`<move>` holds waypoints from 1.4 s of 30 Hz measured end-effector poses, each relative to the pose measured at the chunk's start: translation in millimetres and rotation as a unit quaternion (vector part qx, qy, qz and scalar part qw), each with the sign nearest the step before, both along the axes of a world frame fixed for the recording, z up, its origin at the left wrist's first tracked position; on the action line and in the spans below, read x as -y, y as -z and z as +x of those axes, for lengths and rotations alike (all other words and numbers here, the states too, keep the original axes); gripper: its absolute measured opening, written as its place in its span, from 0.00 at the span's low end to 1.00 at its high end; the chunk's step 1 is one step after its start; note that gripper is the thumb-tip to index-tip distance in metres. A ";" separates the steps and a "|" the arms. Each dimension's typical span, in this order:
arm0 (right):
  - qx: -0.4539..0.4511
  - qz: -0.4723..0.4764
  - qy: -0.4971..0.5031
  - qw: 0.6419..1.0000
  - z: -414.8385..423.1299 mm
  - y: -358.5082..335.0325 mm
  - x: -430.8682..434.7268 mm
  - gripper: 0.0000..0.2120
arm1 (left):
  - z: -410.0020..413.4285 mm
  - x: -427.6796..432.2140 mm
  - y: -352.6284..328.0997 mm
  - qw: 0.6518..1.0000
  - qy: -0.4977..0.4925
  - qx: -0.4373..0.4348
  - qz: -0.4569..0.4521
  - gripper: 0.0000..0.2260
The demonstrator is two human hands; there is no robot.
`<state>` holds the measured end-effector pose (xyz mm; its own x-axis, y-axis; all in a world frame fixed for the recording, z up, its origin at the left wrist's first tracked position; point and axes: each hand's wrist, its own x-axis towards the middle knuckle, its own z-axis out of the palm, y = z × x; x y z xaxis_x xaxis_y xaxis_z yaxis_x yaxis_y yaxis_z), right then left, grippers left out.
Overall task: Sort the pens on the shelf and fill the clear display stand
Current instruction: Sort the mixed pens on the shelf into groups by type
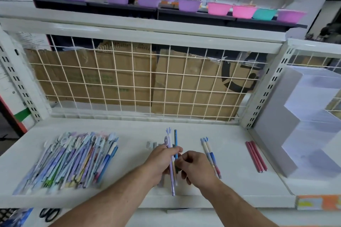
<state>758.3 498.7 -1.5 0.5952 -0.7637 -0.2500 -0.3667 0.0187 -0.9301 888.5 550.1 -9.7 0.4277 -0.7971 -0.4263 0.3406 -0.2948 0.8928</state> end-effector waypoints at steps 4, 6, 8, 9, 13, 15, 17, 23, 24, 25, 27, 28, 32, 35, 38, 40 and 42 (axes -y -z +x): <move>-0.043 -0.041 0.051 0.997 -31.7 4.7 24.0 0.07 | -24.3 22.9 5.6 0.999 -0.001 0.020 0.027 0.07; -0.077 -0.078 0.083 0.990 -50.9 8.3 39.8 0.08 | -35.0 34.7 7.9 0.999 -0.001 0.031 0.037 0.07; -0.117 -0.119 0.117 0.979 -71.5 12.2 57.7 0.08 | -46.6 47.0 8.9 0.999 0.004 0.031 0.039 0.05; -0.138 -0.135 0.131 0.972 -81.4 13.9 67.0 0.07 | -52.9 53.0 9.2 0.999 0.008 0.031 0.038 0.05; -0.245 -0.194 0.145 0.939 -117.2 17.3 102.7 0.06 | -78.0 74.3 7.9 0.999 0.040 0.013 0.026 0.04; -0.300 -0.233 0.136 0.915 -131.3 18.1 118.5 0.06 | -88.6 84.9 7.9 0.998 0.056 0.001 0.020 0.03; -0.338 -0.251 0.121 0.899 -140.9 19.7 132.4 0.06 | -96.6 94.8 9.3 0.998 0.057 0.004 0.024 0.05; -0.384 -0.286 0.098 0.873 -151.7 24.9 156.1 0.08 | -111.1 116.1 11.4 0.997 0.054 0.021 0.045 0.07; -0.385 -0.294 0.096 0.870 -152.3 26.1 158.7 0.08 | -112.5 118.0 11.5 0.997 0.054 0.018 0.048 0.07; -0.386 -0.300 0.093 0.867 -152.7 27.4 160.8 0.07 | -113.7 119.0 11.4 0.997 0.055 0.016 0.049 0.07; -0.389 -0.309 0.085 0.864 -153.0 29.5 163.4 0.04 | -115.6 120.1 10.1 0.997 0.058 0.010 0.053 0.10; -0.390 -0.313 0.082 0.862 -153.0 30.1 164.2 0.02 | -116.0 120.4 9.5 0.997 0.060 0.007 0.055 0.12; -0.382 -0.326 0.081 0.861 -150.3 30.2 162.4 0.05 | -114.5 121.2 10.5 0.998 0.045 -0.007 0.039 0.12; -0.283 -0.301 0.071 0.908 -141.0 27.3 155.3 0.05 | -113.1 117.2 9.6 0.999 0.035 -0.007 0.028 0.13; -0.120 -0.193 0.039 0.973 -124.8 17.2 138.2 0.09 | -109.7 111.9 8.2 0.999 0.028 0.004 0.014 0.11; -0.060 -0.096 0.010 0.993 -114.1 9.0 124.2 0.08 | -105.8 107.0 7.8 1.000 0.021 0.014 0.009 0.10; -0.031 -0.033 -0.026 0.999 -104.2 5.1 111.7 0.07 | -101.0 99.7 6.4 0.999 0.027 0.025 0.004 0.08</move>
